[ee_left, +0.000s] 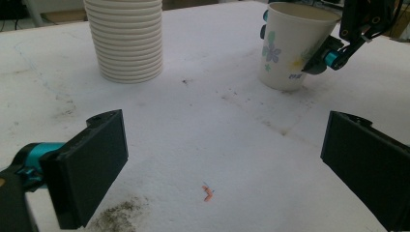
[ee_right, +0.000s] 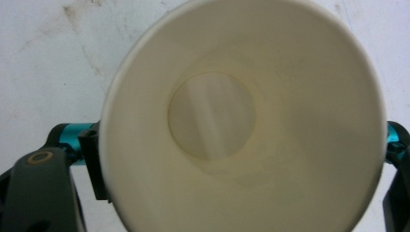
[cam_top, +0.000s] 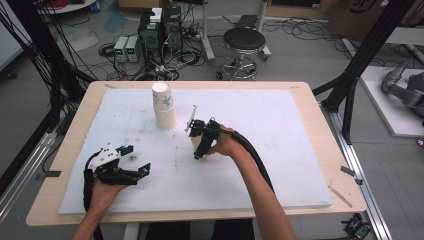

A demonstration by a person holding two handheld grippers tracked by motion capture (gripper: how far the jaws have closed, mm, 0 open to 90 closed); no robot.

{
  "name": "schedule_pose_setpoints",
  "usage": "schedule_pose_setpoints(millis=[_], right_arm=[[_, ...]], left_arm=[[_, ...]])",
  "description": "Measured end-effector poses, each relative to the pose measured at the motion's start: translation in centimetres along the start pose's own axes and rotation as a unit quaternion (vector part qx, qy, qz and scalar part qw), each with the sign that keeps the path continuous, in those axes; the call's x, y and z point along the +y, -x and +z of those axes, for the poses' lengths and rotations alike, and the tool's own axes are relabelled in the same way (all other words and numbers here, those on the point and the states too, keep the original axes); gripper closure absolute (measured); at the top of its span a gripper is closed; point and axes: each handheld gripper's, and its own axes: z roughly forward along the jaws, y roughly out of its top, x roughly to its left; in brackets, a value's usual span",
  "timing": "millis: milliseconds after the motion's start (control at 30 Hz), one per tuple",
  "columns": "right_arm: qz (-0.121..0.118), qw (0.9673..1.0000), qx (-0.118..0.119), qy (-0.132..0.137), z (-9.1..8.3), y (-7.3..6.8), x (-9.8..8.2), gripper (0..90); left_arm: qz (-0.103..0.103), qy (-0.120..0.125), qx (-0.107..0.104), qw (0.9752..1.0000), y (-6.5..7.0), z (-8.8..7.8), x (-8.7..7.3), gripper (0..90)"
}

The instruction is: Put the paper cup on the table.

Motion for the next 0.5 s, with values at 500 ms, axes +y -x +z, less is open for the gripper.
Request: schedule_pose_setpoints(millis=[500], right_arm=[[0.009, 0.9997, -0.008, 0.023, -1.2, 0.0, -2.0, 16.6]], left_arm=[[-0.003, 0.0, 0.001, 1.0, 0.0, 0.0, 0.0, 2.8]])
